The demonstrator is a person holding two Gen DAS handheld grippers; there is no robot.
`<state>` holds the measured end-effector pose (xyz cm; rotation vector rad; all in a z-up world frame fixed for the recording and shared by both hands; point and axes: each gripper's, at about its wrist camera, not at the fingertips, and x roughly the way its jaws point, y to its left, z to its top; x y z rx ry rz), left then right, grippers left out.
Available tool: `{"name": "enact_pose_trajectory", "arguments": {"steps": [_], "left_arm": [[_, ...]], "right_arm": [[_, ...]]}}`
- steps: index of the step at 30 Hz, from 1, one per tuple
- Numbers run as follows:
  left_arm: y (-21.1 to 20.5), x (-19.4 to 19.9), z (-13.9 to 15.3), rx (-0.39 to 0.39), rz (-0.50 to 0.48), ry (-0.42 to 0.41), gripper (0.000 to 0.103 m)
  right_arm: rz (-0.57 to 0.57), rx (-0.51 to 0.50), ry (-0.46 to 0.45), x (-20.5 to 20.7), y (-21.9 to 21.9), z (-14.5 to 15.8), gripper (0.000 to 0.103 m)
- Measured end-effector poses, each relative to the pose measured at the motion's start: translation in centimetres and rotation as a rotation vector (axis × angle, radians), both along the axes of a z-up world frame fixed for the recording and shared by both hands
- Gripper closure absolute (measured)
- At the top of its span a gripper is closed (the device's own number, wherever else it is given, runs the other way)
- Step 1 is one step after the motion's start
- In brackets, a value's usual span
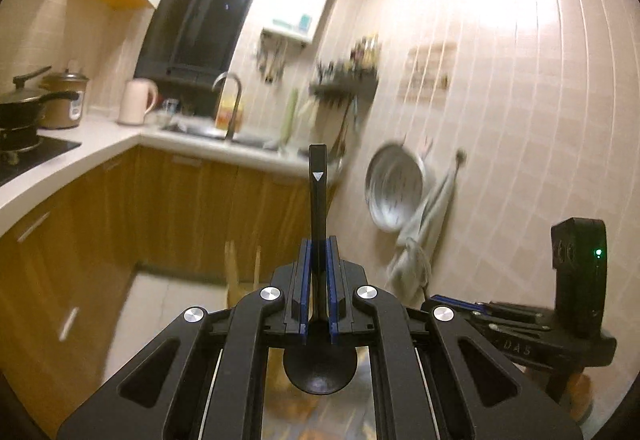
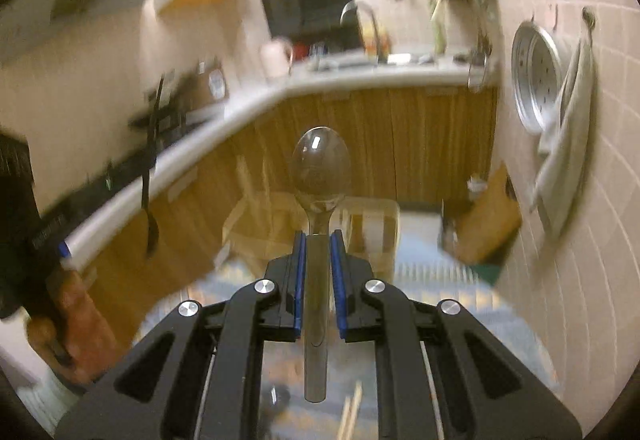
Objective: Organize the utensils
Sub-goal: 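Lift and carry the black spoon and clear spoon over the yellow holder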
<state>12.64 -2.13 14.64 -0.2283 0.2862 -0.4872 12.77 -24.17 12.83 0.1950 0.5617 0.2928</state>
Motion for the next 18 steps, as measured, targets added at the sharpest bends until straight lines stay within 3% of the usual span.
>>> {"name": "enact_pose_trajectory", "arguments": {"steps": [2, 7, 14, 18], "left_arm": [[-0.2, 1.8, 0.5, -0.032, 0.003, -0.02, 0.098], [-0.9, 5.7, -0.1, -0.085, -0.037, -0.049, 0.098], [-1.6, 9.7, -3.0, -0.088, -0.017, -0.003, 0.098], [-1.7, 10.2, -4.9, -0.04, 0.028, -0.003, 0.098]], "right_arm": [[-0.039, 0.029, -0.05, 1.5, -0.7, 0.9, 0.093], [-0.111, -0.008, -0.162, 5.5, -1.2, 1.4, 0.093], [-0.124, 0.024, -0.279, 8.5, -1.6, -0.9, 0.093], [-0.109, 0.04, -0.293, 9.6, -1.7, -2.7, 0.093]]}}
